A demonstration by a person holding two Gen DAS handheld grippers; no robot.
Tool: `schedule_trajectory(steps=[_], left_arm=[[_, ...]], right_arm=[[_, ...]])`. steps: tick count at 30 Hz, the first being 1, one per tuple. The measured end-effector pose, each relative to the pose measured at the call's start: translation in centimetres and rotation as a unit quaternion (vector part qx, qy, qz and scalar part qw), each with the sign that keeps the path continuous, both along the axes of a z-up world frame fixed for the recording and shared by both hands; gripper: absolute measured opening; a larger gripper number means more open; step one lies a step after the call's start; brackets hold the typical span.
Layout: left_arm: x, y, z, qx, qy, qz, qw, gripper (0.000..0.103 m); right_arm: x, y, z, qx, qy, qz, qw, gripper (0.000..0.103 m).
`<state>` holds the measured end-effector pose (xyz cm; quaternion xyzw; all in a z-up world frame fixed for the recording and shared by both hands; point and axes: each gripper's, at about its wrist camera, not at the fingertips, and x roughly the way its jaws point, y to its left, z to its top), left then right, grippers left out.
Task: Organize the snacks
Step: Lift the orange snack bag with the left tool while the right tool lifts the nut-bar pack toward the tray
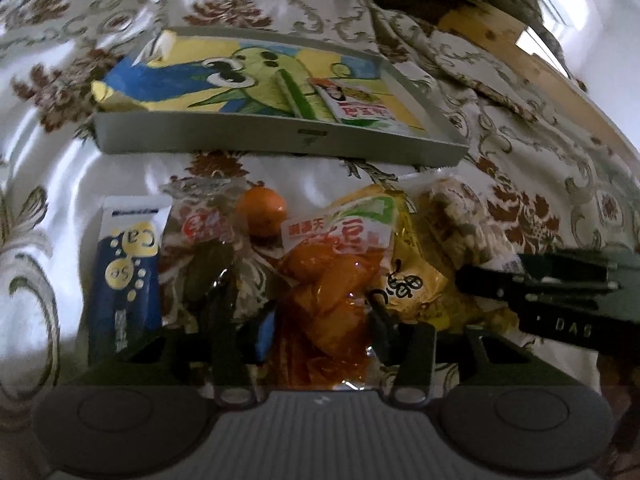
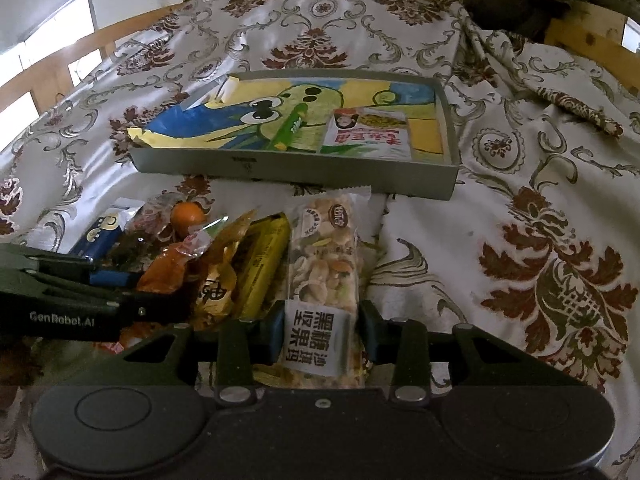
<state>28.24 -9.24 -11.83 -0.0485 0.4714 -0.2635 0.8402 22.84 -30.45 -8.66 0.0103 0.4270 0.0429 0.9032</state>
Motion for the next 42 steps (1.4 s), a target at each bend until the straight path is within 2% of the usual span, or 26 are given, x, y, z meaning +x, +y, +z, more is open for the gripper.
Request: schedule_trajectory(steps=[3, 7, 13, 20, 25, 34, 38, 42], left_arm=[[-0.2, 0.4, 0.3, -0.003, 0.007, 0.02, 0.9998, 0.051], [-0.9, 0.7, 1.1, 0.001, -0.013, 0.031, 0.9994, 0.05], [-1.3, 1.3, 2.1, -0.024, -0.018, 0.046, 0.9985, 0.05], [-1.7, 0.8, 4.1, -0.017, -0.084, 0.065, 0.9942, 0.05], [-0.4, 0.5, 6.1, -0.027, -0.11, 0.083, 0.9901, 0.05], [7.5, -2.4, 8.2, -0.067, -0.134, 0.125, 0.9807, 0.05], [11.5, -4.2, 8.3, -0.071, -0.136, 0.137, 0.9787, 0.05], [14.9, -5.5, 7.1, -0.076, -0.116, 0.152, 0.9786, 0.05]], right_arm=[[-0.2, 0.1, 0.2, 0.003, -0.007, 0.006, 1.0, 0.04], [-0.5, 0.3, 0.6, 0.011, -0.02, 0.014, 1.0, 0.04], [-0.8, 0.0, 1.3, 0.025, -0.043, 0.013, 0.999, 0.04], [-0.3, -0.7, 2.3, 0.035, -0.072, -0.009, 0.997, 0.04], [1.6, -1.8, 3.6, 0.052, -0.116, -0.032, 0.991, 0.04], [7.9, -4.1, 5.3, 0.084, -0.179, -0.065, 0.978, 0.04], [10.8, -5.4, 4.8, 0.092, -0.183, -0.08, 0.976, 0.04], [12.9, -6.4, 3.3, 0.099, -0.168, -0.091, 0.977, 0.04]])
